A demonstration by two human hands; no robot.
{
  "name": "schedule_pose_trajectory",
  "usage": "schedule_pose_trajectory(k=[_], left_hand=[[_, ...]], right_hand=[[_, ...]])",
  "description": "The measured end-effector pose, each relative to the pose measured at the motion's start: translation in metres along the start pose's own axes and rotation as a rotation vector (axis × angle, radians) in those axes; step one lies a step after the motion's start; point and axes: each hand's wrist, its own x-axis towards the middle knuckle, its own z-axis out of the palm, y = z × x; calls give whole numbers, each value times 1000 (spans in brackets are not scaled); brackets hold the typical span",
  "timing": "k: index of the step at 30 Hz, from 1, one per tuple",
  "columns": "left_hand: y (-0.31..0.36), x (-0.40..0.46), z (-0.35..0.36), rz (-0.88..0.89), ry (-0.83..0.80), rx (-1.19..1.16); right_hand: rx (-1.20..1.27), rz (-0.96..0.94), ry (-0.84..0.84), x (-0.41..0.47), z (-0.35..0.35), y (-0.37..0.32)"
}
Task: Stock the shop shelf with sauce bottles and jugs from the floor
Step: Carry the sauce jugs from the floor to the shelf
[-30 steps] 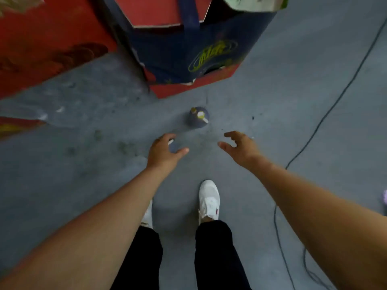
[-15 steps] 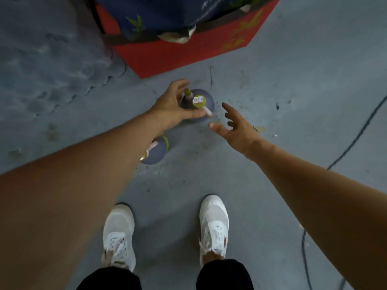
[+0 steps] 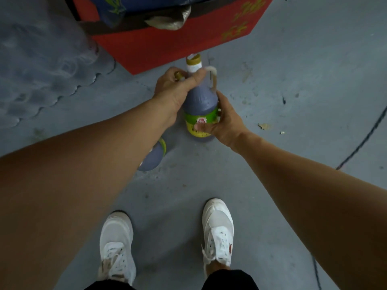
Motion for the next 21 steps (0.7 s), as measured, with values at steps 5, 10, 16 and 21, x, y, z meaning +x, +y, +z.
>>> schedule_pose_trajectory(k=[5, 10, 16, 21], left_hand=[[-10, -8, 4, -148, -16, 86], [-12, -23, 10, -201, -64, 63], [-1, -45, 11, -206, -107, 32], [5, -77, -4, -202, -41, -47]], right_hand=[[80, 169, -146, -18, -1, 14], [276, 271, -158, -42, -3, 20], [295, 306, -164, -68, -12, 14], [351, 350, -71, -87, -10, 13]])
